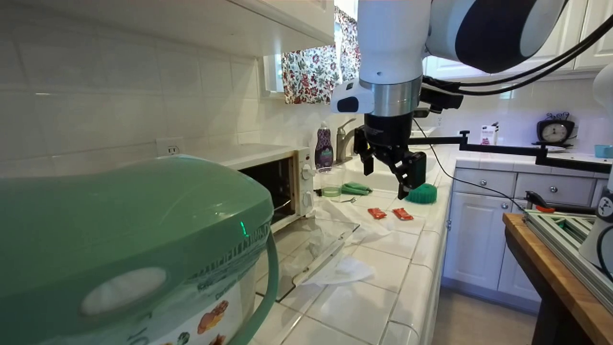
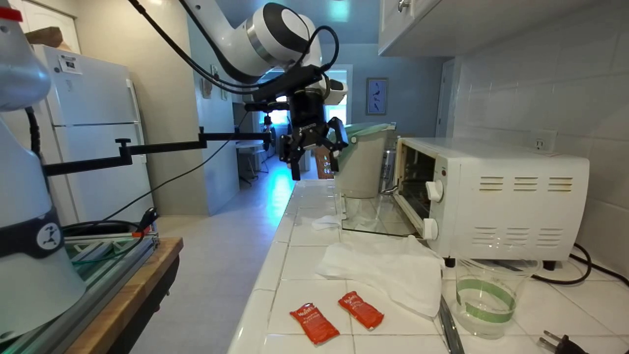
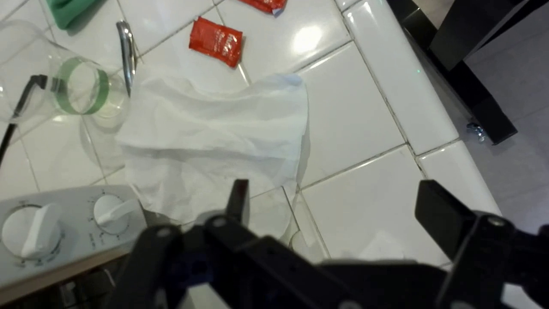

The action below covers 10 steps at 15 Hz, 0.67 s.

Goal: Close the oven door

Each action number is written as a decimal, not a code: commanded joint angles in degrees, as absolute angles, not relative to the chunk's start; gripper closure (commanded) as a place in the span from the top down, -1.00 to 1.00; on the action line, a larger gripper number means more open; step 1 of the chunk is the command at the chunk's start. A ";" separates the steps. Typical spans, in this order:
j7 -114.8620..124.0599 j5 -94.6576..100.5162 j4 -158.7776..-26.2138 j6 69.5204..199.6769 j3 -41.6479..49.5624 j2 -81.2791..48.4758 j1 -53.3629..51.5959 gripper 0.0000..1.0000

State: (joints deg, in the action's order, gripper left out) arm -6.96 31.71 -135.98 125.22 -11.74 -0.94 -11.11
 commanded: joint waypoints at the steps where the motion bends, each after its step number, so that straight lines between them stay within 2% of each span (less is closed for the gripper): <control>1: -7.14 36.73 -136.05 128.39 -11.97 -2.53 -11.83 1.00; 10: -0.57 50.79 -135.28 137.58 -12.41 -7.63 -13.91 1.00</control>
